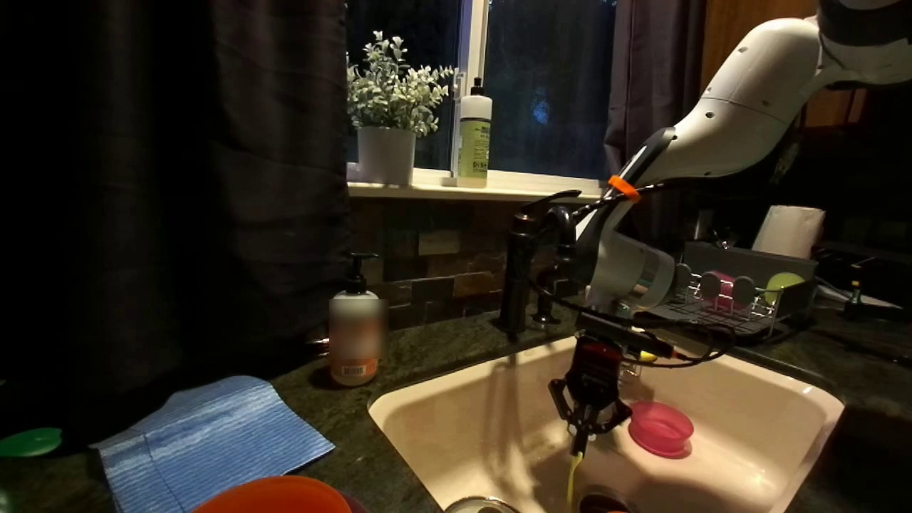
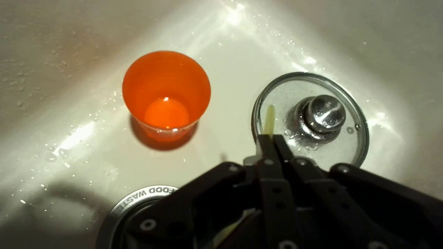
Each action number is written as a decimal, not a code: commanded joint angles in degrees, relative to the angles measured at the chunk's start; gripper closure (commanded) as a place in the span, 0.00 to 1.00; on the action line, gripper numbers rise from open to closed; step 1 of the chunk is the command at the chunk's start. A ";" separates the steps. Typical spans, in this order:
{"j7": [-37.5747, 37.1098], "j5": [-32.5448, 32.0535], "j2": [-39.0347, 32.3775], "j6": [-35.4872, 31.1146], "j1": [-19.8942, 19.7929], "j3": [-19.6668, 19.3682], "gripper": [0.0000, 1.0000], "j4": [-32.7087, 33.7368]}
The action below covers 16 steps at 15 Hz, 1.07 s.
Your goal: Take the knife out of the drain
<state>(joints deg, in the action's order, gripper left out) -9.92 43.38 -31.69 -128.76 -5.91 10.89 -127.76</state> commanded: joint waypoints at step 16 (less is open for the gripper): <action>-23.75 -23.80 1.48 -23.15 19.16 -13.05 0.99 -4.44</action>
<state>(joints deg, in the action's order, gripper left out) -29.75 24.22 -29.46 -144.66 9.87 -0.70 -130.46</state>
